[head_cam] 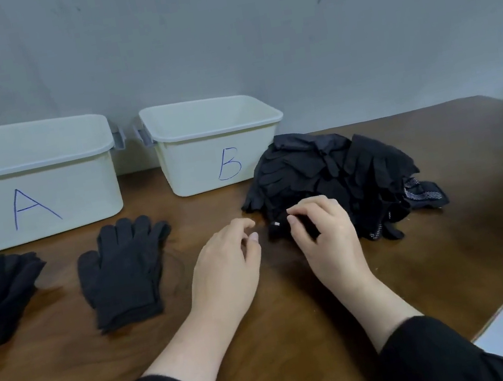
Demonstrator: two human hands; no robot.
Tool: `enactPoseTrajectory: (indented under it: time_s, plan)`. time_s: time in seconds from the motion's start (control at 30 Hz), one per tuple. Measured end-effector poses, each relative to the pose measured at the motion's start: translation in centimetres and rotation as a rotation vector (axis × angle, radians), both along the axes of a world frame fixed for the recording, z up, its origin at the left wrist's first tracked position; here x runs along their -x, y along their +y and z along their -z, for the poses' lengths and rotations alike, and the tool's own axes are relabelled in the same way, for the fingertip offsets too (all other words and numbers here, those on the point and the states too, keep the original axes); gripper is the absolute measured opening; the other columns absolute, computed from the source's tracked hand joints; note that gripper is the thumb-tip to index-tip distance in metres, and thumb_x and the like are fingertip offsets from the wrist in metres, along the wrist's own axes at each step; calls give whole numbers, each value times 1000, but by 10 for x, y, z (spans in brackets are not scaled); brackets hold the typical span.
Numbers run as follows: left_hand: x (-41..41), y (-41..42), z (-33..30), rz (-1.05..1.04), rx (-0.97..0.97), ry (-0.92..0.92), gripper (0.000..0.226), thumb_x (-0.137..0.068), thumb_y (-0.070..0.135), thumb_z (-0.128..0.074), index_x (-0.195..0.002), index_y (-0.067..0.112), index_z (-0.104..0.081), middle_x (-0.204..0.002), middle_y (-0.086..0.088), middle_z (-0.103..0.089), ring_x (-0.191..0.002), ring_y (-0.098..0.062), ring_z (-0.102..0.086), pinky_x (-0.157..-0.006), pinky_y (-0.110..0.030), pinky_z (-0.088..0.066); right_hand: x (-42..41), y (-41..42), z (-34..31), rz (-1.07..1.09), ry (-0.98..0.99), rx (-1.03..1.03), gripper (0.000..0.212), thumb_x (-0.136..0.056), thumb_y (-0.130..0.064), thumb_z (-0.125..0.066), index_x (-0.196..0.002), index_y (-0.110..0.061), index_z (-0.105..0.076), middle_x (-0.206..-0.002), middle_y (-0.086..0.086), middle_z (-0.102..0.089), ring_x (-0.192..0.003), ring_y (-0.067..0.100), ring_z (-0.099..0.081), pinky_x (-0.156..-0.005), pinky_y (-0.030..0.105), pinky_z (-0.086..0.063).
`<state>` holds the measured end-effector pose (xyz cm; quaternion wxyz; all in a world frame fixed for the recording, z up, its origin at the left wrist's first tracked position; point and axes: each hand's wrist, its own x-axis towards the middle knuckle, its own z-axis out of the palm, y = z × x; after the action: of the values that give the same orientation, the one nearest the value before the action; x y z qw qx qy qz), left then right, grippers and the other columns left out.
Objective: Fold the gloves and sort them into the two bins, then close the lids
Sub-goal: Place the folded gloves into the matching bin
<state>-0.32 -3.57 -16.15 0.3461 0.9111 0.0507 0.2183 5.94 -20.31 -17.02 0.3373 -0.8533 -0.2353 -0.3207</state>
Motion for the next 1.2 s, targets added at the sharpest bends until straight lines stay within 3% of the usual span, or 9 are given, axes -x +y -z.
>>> enactPoseTrajectory:
  time_s: [0.23, 0.37, 0.43, 0.6, 0.73, 0.9, 1.0, 1.1, 1.2]
  plan:
    - [-13, -5, 0, 70, -30, -26, 31, -103, 34, -44, -132, 30, -56, -112, 15, -63, -105, -3, -53, -88, -25, -47, -41, -48, -21, 202, -109, 119, 23, -95, -22, -68, -116, -14, -70, -124, 2, -63, -116, 26, -56, -96, 49, -44]
    - [-17, -10, -1, 110, -43, -49, 31, -103, 33, -45, -131, 29, -57, -110, 15, -62, -105, -3, -53, -90, -27, -48, -80, -87, -47, 423, 182, 295, 60, -94, -37, -67, -148, -22, -46, -156, 3, -39, -144, 28, -34, -114, 55, -27]
    - [-19, -11, -2, 122, -43, -47, 31, -103, 32, -45, -131, 28, -58, -108, 16, -61, -105, -3, -52, -91, -29, -48, -96, -103, -54, 459, 315, 401, 68, -94, -43, -67, -153, -25, -39, -160, 1, -35, -147, 28, -31, -114, 56, -27]
    - [-21, -10, -1, 128, -39, -67, 30, -102, 32, -46, -130, 29, -58, -103, 18, -60, -100, -1, -51, -88, -26, -47, -109, -115, -59, 439, 216, 386, 32, -102, -28, -55, -132, -21, -63, -139, 3, -60, -125, 32, -54, -98, 49, -39]
    - [-21, -8, 2, 128, -41, -90, 30, -101, 32, -46, -129, 29, -59, -100, 18, -60, -98, -1, -51, -86, -24, -46, -105, -113, -67, 435, 177, 279, 27, -105, -28, -47, -118, -20, -69, -123, 2, -68, -115, 32, -59, -97, 47, -40]
    - [-20, -4, 2, 131, 11, -149, 28, -101, 32, -48, -124, 28, -62, -104, 21, -60, -102, 0, -54, -91, -26, -49, -71, -94, -124, 316, 59, -121, 24, -106, -29, -44, -104, -18, -65, -87, -5, -61, -79, 8, -52, -67, 17, -35]
    - [-15, -3, -3, 149, 212, -217, 32, -99, 36, -53, -128, 27, -62, -114, 21, -62, -110, 1, -56, -95, -23, -48, -45, -68, -161, 183, 151, -227, 22, -103, -31, -48, -92, -20, -64, -71, -10, -55, -60, 0, -47, -60, 15, -39]
    - [-6, -3, -16, 247, 645, -154, 52, -92, 49, -58, -141, 33, -51, -127, 23, -62, -121, 5, -54, -101, -20, -43, -15, -37, -173, -112, 504, -404, 28, -101, -29, -51, -84, -14, -67, -69, -3, -59, -64, 10, -56, -61, 26, -44]
    - [8, 2, -22, 382, 1103, -21, 65, -88, 53, -67, -145, 27, -49, -136, 14, -62, -132, -9, -53, -111, -38, -42, 10, -7, -163, -302, 782, -482, 30, -102, -26, -52, -84, -16, -74, -77, -2, -72, -71, 12, -68, -61, 27, -52]
